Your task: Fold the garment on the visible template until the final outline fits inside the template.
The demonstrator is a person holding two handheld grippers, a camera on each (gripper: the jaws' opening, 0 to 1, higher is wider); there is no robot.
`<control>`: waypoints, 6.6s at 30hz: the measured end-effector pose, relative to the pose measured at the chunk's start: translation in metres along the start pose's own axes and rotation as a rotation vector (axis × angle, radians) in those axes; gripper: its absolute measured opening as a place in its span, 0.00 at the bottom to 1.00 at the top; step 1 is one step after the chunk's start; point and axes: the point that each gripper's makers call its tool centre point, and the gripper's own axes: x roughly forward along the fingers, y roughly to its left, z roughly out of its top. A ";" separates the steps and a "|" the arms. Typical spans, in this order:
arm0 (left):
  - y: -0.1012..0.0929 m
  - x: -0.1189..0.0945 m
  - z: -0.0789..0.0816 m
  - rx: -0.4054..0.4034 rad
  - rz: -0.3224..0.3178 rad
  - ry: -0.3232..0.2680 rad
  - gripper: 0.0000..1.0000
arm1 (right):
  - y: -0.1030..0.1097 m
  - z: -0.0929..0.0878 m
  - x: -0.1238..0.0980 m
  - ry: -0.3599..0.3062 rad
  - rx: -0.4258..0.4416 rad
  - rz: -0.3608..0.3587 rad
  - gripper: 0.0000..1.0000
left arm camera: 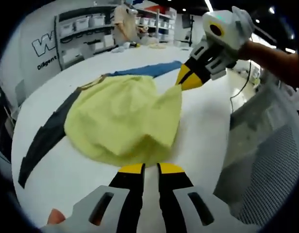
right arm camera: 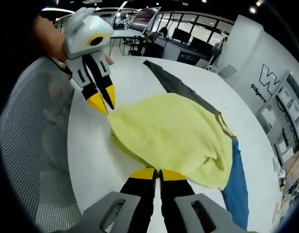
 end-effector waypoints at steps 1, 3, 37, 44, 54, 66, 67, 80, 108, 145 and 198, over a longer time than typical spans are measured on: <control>-0.003 0.003 0.001 0.026 -0.013 -0.002 0.07 | 0.000 0.000 0.000 0.000 0.001 0.000 0.00; -0.004 0.009 0.001 0.067 -0.017 0.001 0.07 | 0.000 -0.001 0.001 0.001 0.004 -0.002 0.00; -0.009 0.022 0.004 0.099 -0.050 -0.016 0.00 | -0.002 -0.010 0.001 0.015 0.047 -0.008 0.00; -0.007 -0.007 0.007 0.059 -0.052 -0.051 0.00 | 0.007 -0.009 -0.001 0.014 0.045 0.002 0.00; -0.001 -0.046 0.007 0.017 -0.043 -0.112 0.00 | 0.027 -0.014 -0.002 0.034 0.033 0.046 0.00; 0.009 -0.053 -0.018 -0.007 -0.014 -0.072 0.00 | 0.058 -0.028 0.007 0.084 0.007 0.154 0.00; 0.011 -0.053 -0.020 -0.007 -0.010 -0.065 0.00 | 0.062 -0.030 0.008 0.092 0.010 0.166 0.00; 0.019 -0.051 -0.039 -0.030 0.013 -0.017 0.00 | 0.026 -0.038 0.007 0.035 0.284 0.057 0.04; 0.019 -0.052 -0.040 -0.028 0.033 -0.013 0.00 | 0.029 -0.034 0.045 0.107 0.557 0.045 0.15; 0.171 -0.058 0.112 -0.017 0.245 -0.253 0.00 | -0.169 0.075 0.015 -0.038 0.479 -0.114 0.00; 0.233 0.099 0.063 -0.240 0.240 -0.086 0.00 | -0.141 0.081 0.089 -0.201 0.373 -0.078 0.09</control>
